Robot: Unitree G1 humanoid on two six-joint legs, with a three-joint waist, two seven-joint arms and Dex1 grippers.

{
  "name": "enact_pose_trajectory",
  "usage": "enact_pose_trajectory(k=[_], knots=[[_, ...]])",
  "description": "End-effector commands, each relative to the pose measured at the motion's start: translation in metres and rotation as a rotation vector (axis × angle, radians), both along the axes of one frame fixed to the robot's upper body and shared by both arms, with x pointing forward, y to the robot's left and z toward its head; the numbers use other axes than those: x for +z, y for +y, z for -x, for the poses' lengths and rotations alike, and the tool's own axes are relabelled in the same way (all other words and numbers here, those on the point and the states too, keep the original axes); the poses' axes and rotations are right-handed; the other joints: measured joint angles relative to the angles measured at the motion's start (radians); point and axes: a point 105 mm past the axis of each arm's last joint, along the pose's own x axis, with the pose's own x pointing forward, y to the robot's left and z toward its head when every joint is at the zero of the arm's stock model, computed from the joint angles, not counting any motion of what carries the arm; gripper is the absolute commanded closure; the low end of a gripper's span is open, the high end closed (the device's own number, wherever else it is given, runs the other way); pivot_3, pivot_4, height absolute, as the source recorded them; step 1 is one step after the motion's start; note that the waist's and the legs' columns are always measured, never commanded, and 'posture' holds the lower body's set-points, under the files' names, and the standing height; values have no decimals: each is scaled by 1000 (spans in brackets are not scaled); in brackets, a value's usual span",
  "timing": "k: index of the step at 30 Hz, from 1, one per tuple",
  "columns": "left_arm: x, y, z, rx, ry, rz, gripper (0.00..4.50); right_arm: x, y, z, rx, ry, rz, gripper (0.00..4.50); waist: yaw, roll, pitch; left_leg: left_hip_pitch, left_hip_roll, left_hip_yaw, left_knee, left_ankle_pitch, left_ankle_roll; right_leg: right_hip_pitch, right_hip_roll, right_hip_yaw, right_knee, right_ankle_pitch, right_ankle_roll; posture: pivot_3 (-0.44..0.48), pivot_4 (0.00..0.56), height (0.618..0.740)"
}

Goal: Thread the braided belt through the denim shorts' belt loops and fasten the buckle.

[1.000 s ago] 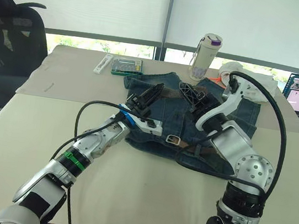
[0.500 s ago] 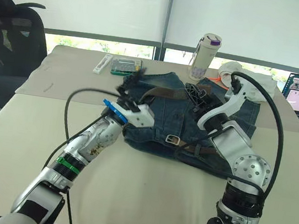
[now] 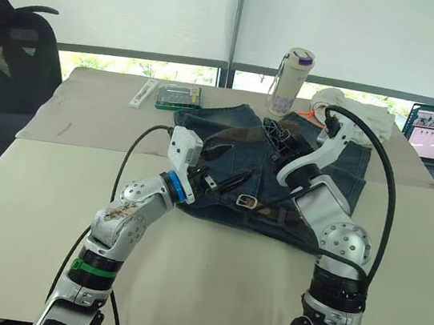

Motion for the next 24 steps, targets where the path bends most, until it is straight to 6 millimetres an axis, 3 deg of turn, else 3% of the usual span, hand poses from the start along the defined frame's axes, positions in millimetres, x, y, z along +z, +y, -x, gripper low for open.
enact_pose_trajectory(k=[1, 6, 13, 16, 24], knots=[[12, -4, 5, -83, 218, 230, 48, 18, -1, 13, 18, -109, -29, 4500, 1, 0, 0, 0, 0, 0, 0, 0, 0, 0, 0, 0, 0, 0, 0, 0, 150, 737], [-1, 1, -25, 13, 488, 456, 48, 14, -2, 16, 33, -119, -22, 4500, 0, 0, 0, 1, -1, -2, 0, 0, 0, 2, 0, 1, 0, 0, 0, 0, 150, 737], [11, -5, -36, -52, 606, 648, 48, 13, 6, 18, 54, -120, -36, 4500, 2, 0, 0, 1, -2, -1, 0, 0, 0, 1, 1, 1, -1, 0, 0, 0, 150, 737], [14, -1, -36, -66, 614, 698, 820, 12, 6, 18, 52, -112, -39, 4500, 2, 0, 0, 0, -2, -1, 0, 0, 0, 2, 1, 1, -1, 0, 0, 0, 150, 737], [19, 6, -34, -77, 595, 709, 3471, 8, 8, 19, 69, -94, -36, 4500, 2, 0, 0, 0, -2, -1, 0, 0, 0, 2, 1, 1, -1, 0, 0, 0, 150, 737]])
